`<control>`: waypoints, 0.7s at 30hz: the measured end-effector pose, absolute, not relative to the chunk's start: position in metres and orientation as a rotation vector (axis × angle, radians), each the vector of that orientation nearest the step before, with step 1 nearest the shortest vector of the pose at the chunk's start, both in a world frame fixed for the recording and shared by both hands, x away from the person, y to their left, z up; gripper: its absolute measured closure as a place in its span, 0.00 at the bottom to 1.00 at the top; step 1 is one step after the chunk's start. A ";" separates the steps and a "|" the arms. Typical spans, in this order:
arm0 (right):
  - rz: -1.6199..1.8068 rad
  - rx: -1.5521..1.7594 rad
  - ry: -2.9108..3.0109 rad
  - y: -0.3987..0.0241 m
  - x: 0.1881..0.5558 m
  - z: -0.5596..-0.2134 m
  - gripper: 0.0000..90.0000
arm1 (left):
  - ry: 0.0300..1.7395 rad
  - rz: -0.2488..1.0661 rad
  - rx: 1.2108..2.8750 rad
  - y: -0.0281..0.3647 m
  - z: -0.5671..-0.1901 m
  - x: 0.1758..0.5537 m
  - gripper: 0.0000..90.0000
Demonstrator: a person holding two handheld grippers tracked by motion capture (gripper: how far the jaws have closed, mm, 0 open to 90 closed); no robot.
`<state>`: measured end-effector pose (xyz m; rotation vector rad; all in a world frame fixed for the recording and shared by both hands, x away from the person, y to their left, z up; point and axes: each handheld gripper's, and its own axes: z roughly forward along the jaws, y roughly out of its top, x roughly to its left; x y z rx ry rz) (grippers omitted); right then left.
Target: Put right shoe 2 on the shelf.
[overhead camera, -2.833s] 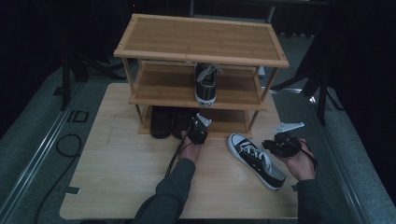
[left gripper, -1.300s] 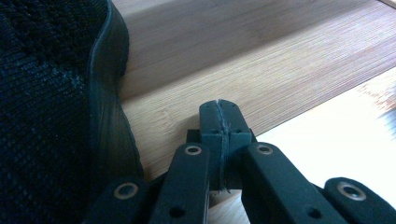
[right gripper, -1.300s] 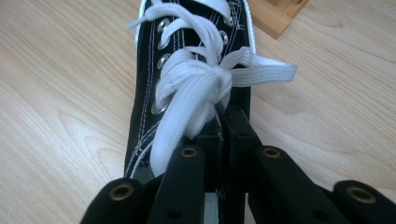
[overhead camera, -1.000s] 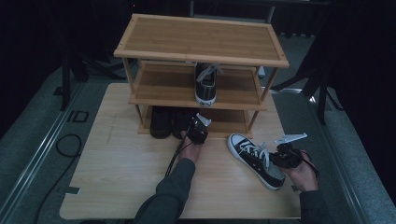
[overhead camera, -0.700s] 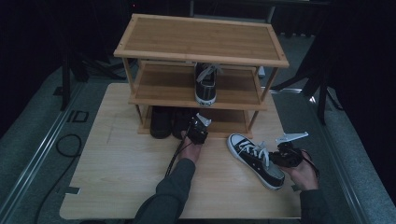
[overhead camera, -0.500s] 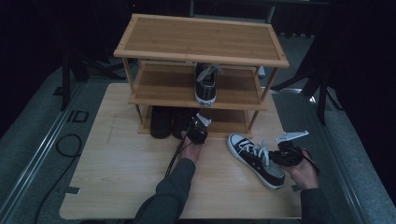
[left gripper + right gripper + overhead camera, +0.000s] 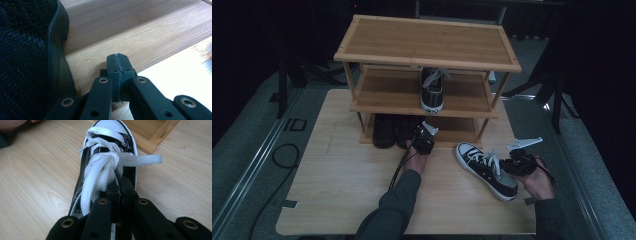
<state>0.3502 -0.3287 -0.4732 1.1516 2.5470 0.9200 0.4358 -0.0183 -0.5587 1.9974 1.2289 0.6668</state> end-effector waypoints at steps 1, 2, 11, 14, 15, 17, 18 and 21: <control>0.920 1.152 2.547 -0.329 0.350 -0.473 0.98 | 1.229 0.667 1.997 -0.018 -0.559 0.436 1.00; 0.919 1.152 2.547 -0.329 0.350 -0.473 0.98 | 1.229 0.665 1.996 -0.018 -0.559 0.436 1.00; 0.931 1.128 2.554 -0.325 0.353 -0.468 0.98 | 1.230 0.662 1.994 -0.018 -0.559 0.436 1.00; 0.939 1.117 2.556 -0.324 0.353 -0.466 0.98 | 1.232 0.658 1.991 -0.018 -0.559 0.436 1.00; 0.942 1.110 2.558 -0.323 0.354 -0.465 0.98 | 1.233 0.656 1.991 -0.018 -0.559 0.436 1.00; 0.945 1.103 2.561 -0.322 0.354 -0.463 0.98 | 1.233 0.656 1.991 -0.018 -0.559 0.436 1.00; 0.948 1.096 2.563 -0.322 0.354 -0.462 0.98 | 1.233 0.656 1.991 -0.018 -0.559 0.436 1.00; 0.952 1.082 2.569 -0.320 0.355 -0.460 0.98 | 1.233 0.656 1.990 -0.018 -0.559 0.436 1.00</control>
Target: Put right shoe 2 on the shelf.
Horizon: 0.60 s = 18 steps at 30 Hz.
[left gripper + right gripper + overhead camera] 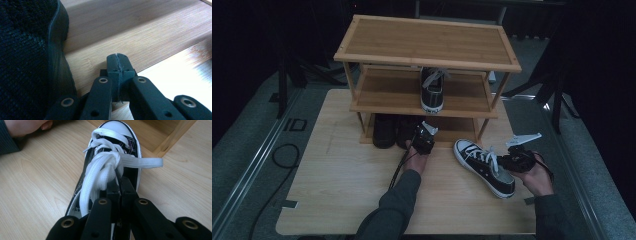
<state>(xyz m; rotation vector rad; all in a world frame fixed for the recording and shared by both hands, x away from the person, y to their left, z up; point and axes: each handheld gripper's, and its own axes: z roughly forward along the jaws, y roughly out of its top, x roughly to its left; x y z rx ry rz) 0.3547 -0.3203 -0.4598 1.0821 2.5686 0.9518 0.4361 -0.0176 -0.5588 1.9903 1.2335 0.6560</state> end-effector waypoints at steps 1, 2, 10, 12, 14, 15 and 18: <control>0.951 1.081 2.570 -0.320 0.355 -0.459 0.98 | 1.233 0.656 1.990 -0.018 -0.559 0.436 1.00; 0.952 1.074 2.571 -0.319 0.355 -0.458 0.98 | 1.234 0.656 1.990 -0.018 -0.559 0.436 1.00; 0.967 1.049 2.568 -0.318 0.357 -0.449 0.98 | 1.234 0.655 1.991 -0.018 -0.559 0.436 1.00; 0.971 1.038 2.574 -0.317 0.357 -0.446 0.98 | 1.234 0.656 1.991 -0.018 -0.559 0.436 1.00; 0.973 1.024 2.579 -0.316 0.357 -0.443 0.98 | 1.234 0.656 1.990 -0.018 -0.559 0.436 1.00; 0.972 1.022 2.582 -0.316 0.358 -0.442 0.98 | 1.234 0.657 1.990 -0.018 -0.559 0.436 1.00; 0.969 1.007 2.590 -0.315 0.359 -0.439 0.98 | 1.234 0.656 1.990 -0.018 -0.559 0.436 1.00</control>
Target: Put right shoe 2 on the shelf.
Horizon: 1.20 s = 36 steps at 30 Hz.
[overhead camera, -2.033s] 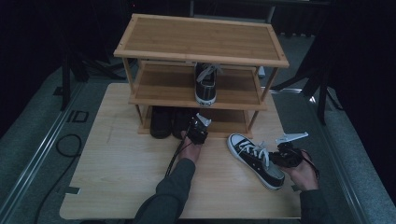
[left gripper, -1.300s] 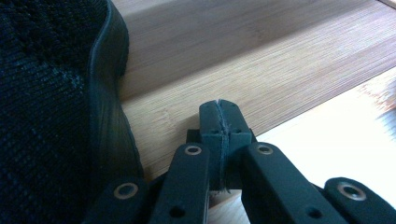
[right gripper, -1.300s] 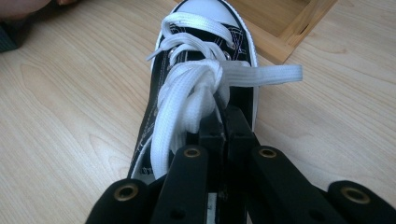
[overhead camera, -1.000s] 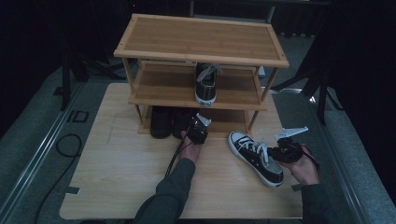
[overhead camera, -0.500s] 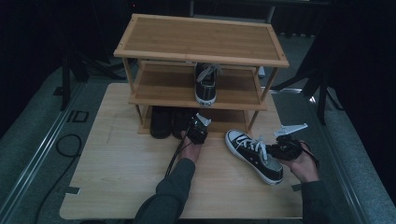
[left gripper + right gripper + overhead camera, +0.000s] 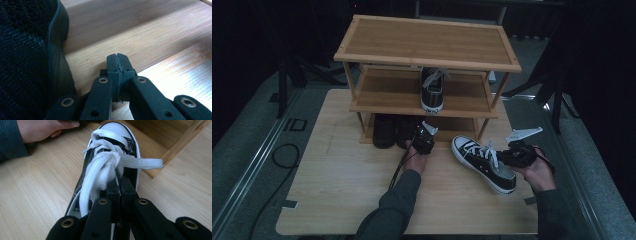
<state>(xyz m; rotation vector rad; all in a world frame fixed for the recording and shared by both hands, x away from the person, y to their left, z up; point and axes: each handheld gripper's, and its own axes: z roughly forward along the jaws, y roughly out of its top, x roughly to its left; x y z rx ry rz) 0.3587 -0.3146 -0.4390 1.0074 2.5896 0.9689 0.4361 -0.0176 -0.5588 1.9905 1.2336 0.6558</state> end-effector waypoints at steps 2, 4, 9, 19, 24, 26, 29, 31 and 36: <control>0.964 1.000 2.592 -0.314 0.359 -0.437 0.98 | 1.234 0.656 1.991 -0.018 -0.559 0.436 1.00; 0.959 0.991 2.595 -0.313 0.359 -0.436 0.98 | 1.234 0.656 1.991 -0.018 -0.559 0.436 1.00; 0.953 0.971 2.606 -0.312 0.360 -0.432 0.98 | 1.234 0.656 1.990 -0.018 -0.559 0.436 1.00; 0.962 0.924 2.626 -0.310 0.362 -0.422 0.98 | 1.234 0.656 1.988 -0.018 -0.559 0.436 1.00; 0.955 0.900 2.636 -0.309 0.364 -0.414 0.98 | 1.234 0.656 1.989 -0.018 -0.559 0.436 1.00; 0.950 0.891 2.641 -0.309 0.364 -0.411 0.98 | 1.234 0.656 1.989 -0.018 -0.559 0.436 1.00; 0.943 0.881 2.645 -0.309 0.365 -0.408 0.98 | 1.235 0.656 1.988 -0.018 -0.559 0.436 1.00; 0.944 0.875 2.648 -0.308 0.365 -0.406 0.98 | 1.234 0.657 1.988 -0.018 -0.559 0.436 1.00; 0.940 0.860 2.654 -0.307 0.366 -0.400 0.98 | 1.235 0.656 1.988 -0.018 -0.559 0.436 1.00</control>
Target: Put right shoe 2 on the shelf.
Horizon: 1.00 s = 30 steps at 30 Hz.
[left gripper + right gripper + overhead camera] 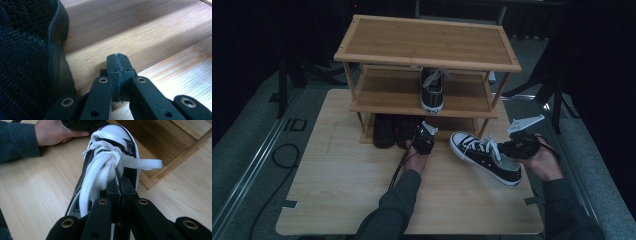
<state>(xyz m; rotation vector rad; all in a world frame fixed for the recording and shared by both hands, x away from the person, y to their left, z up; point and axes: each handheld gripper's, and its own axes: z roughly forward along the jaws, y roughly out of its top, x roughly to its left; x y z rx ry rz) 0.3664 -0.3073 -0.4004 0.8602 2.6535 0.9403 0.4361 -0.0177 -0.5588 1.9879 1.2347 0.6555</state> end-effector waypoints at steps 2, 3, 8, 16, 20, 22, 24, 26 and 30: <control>0.937 0.850 2.654 -0.307 0.367 -0.398 0.98 | 1.235 0.655 1.988 -0.018 -0.559 0.436 1.00; 0.933 0.845 2.655 -0.306 0.367 -0.396 0.98 | 1.235 0.656 1.987 -0.018 -0.559 0.436 1.00; 0.927 0.815 2.661 -0.304 0.367 -0.388 0.98 | 1.236 0.656 1.987 -0.018 -0.559 0.436 1.00; 0.958 0.786 2.673 -0.301 0.369 -0.376 0.98 | 1.236 0.655 1.988 -0.018 -0.559 0.436 1.00; 0.979 0.775 2.675 -0.300 0.370 -0.370 0.98 | 1.236 0.655 1.989 -0.018 -0.559 0.436 1.00; 0.989 0.769 2.676 -0.299 0.370 -0.367 0.98 | 1.237 0.655 1.987 -0.018 -0.559 0.436 1.00; 0.997 0.759 2.678 -0.298 0.371 -0.364 0.98 | 1.238 0.655 1.982 -0.018 -0.559 0.436 1.00; 1.002 0.751 2.678 -0.297 0.371 -0.361 0.98 | 1.238 0.655 1.981 -0.018 -0.559 0.436 1.00; 1.042 0.739 2.670 -0.296 0.370 -0.353 0.98 | 1.237 0.654 1.987 -0.018 -0.559 0.436 1.00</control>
